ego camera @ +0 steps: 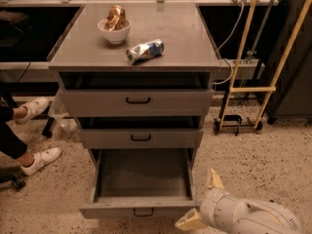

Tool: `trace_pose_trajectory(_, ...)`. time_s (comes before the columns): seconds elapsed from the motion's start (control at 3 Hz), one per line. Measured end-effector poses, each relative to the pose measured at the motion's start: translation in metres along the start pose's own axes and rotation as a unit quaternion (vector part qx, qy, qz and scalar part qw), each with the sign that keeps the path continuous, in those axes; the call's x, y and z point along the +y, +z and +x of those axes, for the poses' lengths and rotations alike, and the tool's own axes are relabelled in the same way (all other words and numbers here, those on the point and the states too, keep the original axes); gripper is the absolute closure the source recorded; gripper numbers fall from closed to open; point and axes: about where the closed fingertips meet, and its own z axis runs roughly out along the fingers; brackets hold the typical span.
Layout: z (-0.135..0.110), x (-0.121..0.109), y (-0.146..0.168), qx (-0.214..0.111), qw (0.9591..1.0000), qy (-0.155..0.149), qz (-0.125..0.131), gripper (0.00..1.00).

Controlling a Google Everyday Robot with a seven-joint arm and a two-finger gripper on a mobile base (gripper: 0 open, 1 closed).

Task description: Open bottom drawer

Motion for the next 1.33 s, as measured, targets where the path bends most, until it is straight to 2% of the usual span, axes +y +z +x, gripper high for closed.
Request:
trace_pose_trajectory(0.33, -0.021, -0.012, 0.006, -0.022, 0.9996, -0.014, 0.006, 0.0)
trace_pose_trajectory(0.67, -0.086, -0.042, -0.014, -0.054, 0.9968, -0.046, 0.035, 0.0)
trace_pose_trajectory(1.0, -0.162, -0.065, -0.064, -0.066, 0.9925, -0.06, 0.084, 0.0)
trace_pose_trajectory(1.33, -0.212, -0.086, -0.128, -0.072, 0.9866, -0.038, 0.142, 0.0)
